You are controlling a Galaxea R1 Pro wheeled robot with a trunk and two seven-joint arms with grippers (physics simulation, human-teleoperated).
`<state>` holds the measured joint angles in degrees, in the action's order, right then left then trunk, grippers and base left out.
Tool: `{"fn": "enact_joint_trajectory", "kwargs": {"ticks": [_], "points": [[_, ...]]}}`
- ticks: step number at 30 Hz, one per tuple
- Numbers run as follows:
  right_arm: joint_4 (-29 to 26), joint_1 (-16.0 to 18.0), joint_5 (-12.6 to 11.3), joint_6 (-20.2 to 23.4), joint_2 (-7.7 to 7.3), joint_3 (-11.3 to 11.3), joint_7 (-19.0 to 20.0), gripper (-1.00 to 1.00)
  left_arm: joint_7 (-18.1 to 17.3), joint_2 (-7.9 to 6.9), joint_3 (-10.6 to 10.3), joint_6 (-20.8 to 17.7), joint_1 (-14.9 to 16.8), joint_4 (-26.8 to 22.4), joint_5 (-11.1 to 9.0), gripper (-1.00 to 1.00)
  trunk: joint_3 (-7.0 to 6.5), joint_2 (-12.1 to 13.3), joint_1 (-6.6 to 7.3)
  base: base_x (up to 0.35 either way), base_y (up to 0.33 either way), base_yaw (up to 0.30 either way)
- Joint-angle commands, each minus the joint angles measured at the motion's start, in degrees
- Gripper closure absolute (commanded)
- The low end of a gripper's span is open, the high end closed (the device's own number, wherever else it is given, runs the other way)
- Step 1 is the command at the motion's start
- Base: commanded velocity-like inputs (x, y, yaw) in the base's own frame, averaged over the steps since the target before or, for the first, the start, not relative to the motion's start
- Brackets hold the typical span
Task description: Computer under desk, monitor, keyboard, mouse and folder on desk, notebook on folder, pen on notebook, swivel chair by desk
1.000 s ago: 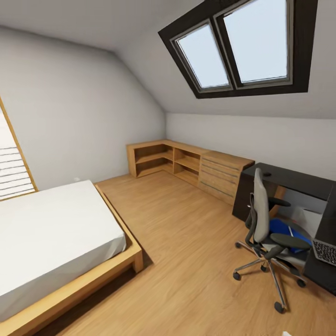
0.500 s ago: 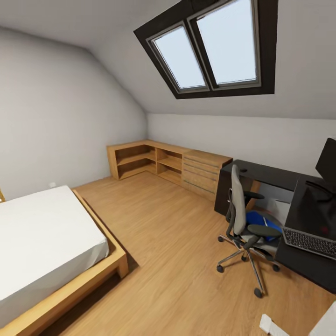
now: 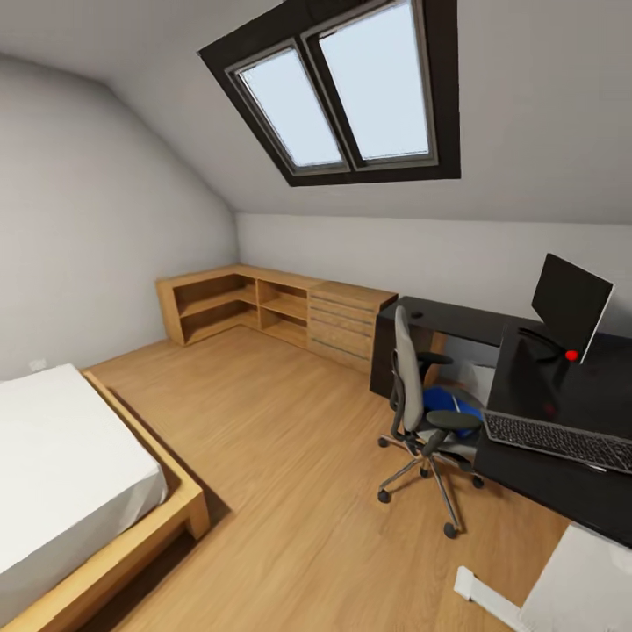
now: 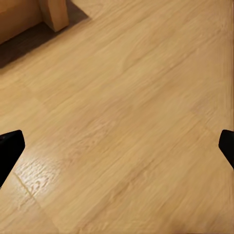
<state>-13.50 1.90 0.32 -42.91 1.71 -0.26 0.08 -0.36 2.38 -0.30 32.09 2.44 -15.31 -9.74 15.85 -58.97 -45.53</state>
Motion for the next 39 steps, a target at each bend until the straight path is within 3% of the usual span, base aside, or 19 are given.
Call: {"fn": "enact_joint_trajectory", "kwargs": {"ticks": [1, 14, 30, 39], "points": [[0.1, 0.0, 0.0, -0.2, 0.01, 0.0, 0.0, -1.00, 0.0, 0.00, 0.0, 0.2, 0.0, 0.0, -0.3, -1.00, 0.07, 0.0, -0.02, 0.180, 0.136, -0.297], [0.1, 0.0, 0.1, -0.2, -0.04, 0.0, 0.1, -1.00, 0.0, -0.09, 0.0, 0.1, 0.0, 0.0, -0.3, -1.00, 0.07, 0.0, -0.02, 0.206, 0.183, -0.297], [0.1, 0.0, 0.3, -0.5, -0.11, 0.2, 0.2, -1.00, 0.0, -0.03, 0.0, 0.2, 0.0, 0.0, -0.3, -1.00, 0.07, 0.0, -0.02, 0.018, 0.026, -0.286], [0.1, 0.0, 0.2, -0.5, -0.21, 0.1, 0.2, -1.00, 0.0, -0.10, 0.0, 0.2, 0.0, 0.0, -0.3, -1.00, 0.09, 0.0, -0.02, 0.176, 0.230, -0.280]]}}
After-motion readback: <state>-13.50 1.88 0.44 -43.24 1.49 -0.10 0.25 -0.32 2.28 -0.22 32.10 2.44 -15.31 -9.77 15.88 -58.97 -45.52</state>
